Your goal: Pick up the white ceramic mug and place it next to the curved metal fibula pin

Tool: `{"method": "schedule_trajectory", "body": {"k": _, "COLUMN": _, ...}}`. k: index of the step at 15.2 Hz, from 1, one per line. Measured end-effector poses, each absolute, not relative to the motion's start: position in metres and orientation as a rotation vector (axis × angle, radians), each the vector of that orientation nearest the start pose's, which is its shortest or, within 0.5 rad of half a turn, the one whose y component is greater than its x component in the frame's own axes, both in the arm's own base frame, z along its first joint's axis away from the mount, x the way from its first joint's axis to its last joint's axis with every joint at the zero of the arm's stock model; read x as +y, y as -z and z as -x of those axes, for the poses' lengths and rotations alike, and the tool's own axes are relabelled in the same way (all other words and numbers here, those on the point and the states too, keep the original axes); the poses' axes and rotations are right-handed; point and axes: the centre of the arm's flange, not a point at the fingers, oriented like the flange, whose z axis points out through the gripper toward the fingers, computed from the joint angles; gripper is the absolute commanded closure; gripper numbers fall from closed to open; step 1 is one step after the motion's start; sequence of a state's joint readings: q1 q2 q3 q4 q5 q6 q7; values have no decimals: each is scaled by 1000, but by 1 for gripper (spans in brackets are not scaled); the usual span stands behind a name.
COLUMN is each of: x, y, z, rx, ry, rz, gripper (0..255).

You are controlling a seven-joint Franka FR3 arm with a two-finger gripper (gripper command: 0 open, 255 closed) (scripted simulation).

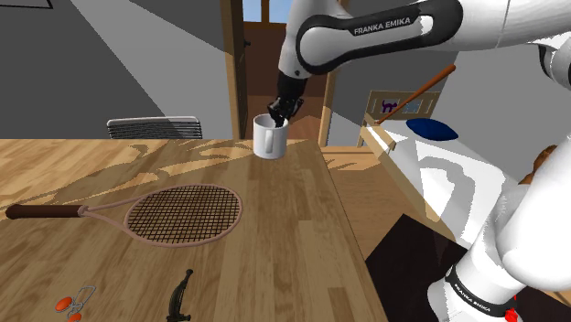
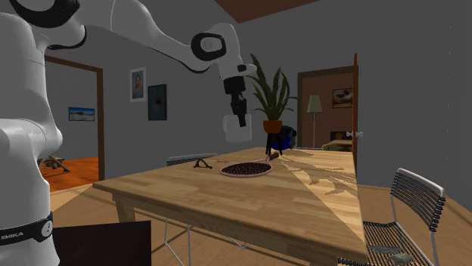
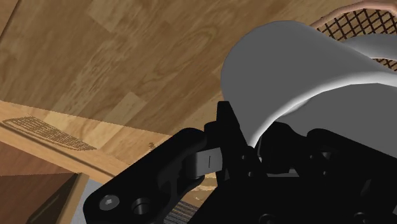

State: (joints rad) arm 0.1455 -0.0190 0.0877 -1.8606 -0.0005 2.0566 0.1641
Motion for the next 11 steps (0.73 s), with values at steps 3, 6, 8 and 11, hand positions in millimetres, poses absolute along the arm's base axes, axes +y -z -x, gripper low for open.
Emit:
{"method": "schedule_trajectory", "body": {"k": 3, "x": 162, "y": -540, "z": -532, "rx": -107, "ry": 327, "rz": 3083, "gripper": 255}}
{"method": "schedule_trajectory", "body": {"k": 6, "x": 195, "y": -541, "z": -507, "rx": -108, "ry": 328, "rz": 3082, "gripper": 255}}
{"method": "schedule_trajectory", "body": {"k": 8, "x": 215, "y": -544, "z": -493, "rx": -108, "ry": 327, "rz": 3083, "gripper": 255}}
{"method": "schedule_trajectory", "body": {"k": 11, "x": 244, "y": -543, "z": -465, "rx": -108, "ry": 327, "rz": 3083, "gripper": 255}}
